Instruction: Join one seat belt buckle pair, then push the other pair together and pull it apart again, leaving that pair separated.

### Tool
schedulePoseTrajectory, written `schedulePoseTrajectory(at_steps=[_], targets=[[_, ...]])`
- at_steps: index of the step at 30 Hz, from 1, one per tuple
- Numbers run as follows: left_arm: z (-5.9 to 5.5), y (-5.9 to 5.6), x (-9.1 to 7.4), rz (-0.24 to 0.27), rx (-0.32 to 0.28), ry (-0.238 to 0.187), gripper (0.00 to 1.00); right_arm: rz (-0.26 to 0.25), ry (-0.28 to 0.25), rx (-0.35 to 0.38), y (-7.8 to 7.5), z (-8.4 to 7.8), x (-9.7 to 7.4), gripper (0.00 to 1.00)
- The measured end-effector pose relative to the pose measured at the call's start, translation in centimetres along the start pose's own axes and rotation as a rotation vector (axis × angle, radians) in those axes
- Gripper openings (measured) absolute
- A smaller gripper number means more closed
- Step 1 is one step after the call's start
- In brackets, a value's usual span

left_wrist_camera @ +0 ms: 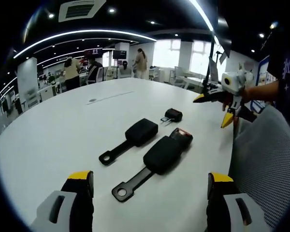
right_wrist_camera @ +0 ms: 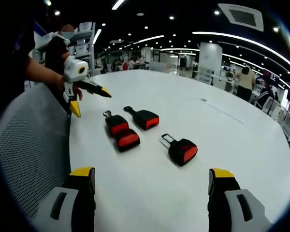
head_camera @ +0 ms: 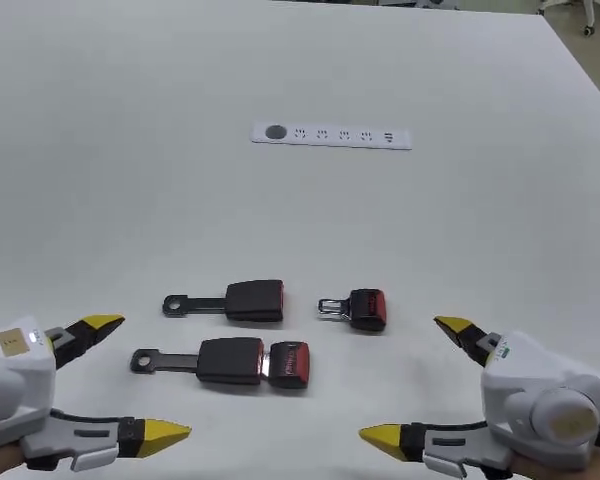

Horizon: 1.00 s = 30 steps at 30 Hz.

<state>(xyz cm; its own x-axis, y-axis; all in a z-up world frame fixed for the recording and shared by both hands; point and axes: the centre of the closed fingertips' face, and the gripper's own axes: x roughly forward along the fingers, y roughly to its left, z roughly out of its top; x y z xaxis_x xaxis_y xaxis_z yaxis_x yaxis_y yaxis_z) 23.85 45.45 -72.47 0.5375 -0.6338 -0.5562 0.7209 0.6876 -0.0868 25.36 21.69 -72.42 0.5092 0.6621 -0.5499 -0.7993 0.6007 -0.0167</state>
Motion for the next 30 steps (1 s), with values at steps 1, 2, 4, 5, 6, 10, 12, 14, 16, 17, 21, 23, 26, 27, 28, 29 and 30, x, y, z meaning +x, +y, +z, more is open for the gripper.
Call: schedulePoseTrajectory(at_steps=[1, 2, 4, 5, 6, 10, 12, 14, 16, 17, 21, 23, 26, 27, 28, 29, 30], targets=[[0.1, 0.0, 0.0, 0.002, -0.001, -0.002, 1.00, 0.000, -0.004, 0.002, 0.0, 0.1, 0.0, 0.99], [0.2, 0.0, 0.0, 0.002, -0.002, -0.005, 1.00, 0.001, -0.007, 0.004, 0.0, 0.1, 0.1, 0.99], [0.4, 0.1, 0.0, 0.004, -0.004, -0.016, 1.00, 0.000, -0.012, 0.005, -0.1, 0.2, 0.2, 0.99], [0.5, 0.1, 0.0, 0.007, -0.005, -0.020, 1.00, 0.000, -0.013, 0.006, -0.1, 0.2, 0.2, 0.99], [0.5, 0.2, 0.0, 0.010, -0.005, -0.022, 1.00, 0.000, -0.014, 0.008, -0.1, 0.2, 0.2, 0.99], [0.9, 0.2, 0.0, 0.019, -0.006, -0.034, 1.00, 0.001, -0.015, 0.008, -0.1, 0.1, 0.3, 0.99], [1.2, 0.1, 0.0, 0.024, -0.006, -0.038, 1.00, 0.003, -0.013, 0.008, 0.0, 0.0, 0.3, 0.99], [1.4, 0.1, -0.1, 0.029, -0.003, -0.043, 1.00, 0.005, -0.014, 0.007, 0.2, 0.0, 0.3, 0.99], [1.5, 0.2, -0.1, 0.033, -0.006, -0.048, 1.00, 0.007, -0.014, 0.008, 0.2, -0.1, 0.3, 0.99], [1.5, 0.2, -0.1, 0.034, -0.007, -0.049, 1.00, 0.007, -0.013, 0.008, 0.3, -0.1, 0.3, 0.99], [1.5, 0.3, -0.1, 0.037, -0.007, -0.051, 1.00, 0.010, -0.009, 0.006, 0.4, -0.3, 0.4, 0.99], [1.5, 0.3, -0.1, 0.035, -0.009, -0.051, 1.00, 0.011, -0.007, 0.006, 0.4, -0.4, 0.3, 0.99], [1.5, 0.2, -0.1, 0.034, -0.004, -0.053, 1.00, 0.012, -0.002, 0.003, 0.5, -0.5, 0.3, 0.99], [1.6, 0.2, -0.1, 0.033, -0.004, -0.056, 1.00, 0.012, -0.001, 0.003, 0.5, -0.5, 0.2, 0.99], [1.6, 0.2, -0.1, 0.033, -0.003, -0.056, 1.00, 0.012, -0.001, 0.002, 0.6, -0.6, 0.2, 0.99], [1.6, 0.2, -0.1, 0.034, -0.002, -0.056, 1.00, 0.011, -0.001, 0.002, 0.6, -0.6, 0.2, 0.99], [1.6, 0.2, -0.1, 0.033, -0.002, -0.055, 1.00, 0.011, 0.001, 0.003, 0.6, -0.6, 0.2, 0.99]])
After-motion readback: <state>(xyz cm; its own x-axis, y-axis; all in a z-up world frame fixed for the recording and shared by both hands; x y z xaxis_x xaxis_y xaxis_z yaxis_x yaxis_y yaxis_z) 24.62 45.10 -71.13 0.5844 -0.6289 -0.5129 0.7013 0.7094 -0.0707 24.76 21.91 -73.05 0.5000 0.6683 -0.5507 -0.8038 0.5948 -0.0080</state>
